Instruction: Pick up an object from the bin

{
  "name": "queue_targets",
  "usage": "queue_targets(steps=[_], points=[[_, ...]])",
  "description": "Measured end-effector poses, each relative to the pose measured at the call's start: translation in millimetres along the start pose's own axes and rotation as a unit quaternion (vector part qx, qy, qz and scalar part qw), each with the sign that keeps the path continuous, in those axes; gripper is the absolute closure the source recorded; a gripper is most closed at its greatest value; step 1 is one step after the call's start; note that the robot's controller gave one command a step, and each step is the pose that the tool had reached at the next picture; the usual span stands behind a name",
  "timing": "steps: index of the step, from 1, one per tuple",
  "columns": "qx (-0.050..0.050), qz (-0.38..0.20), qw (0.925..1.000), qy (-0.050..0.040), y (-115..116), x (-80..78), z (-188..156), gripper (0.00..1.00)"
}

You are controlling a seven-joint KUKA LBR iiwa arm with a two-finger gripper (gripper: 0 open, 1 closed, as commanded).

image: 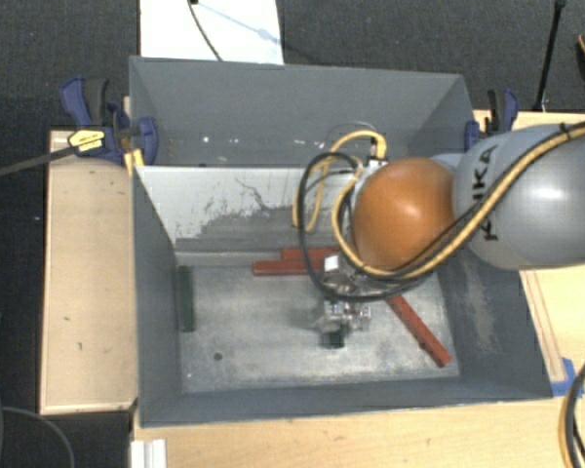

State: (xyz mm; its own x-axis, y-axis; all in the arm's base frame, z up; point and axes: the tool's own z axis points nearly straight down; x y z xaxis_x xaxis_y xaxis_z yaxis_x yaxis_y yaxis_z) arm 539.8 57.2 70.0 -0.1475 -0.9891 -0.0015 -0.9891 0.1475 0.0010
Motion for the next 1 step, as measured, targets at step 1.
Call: queue_targets(steps=[1], points=[[0.005,0.003,1.0000,-0.0010,-2.1,-1.0,-88.4,1.00]])
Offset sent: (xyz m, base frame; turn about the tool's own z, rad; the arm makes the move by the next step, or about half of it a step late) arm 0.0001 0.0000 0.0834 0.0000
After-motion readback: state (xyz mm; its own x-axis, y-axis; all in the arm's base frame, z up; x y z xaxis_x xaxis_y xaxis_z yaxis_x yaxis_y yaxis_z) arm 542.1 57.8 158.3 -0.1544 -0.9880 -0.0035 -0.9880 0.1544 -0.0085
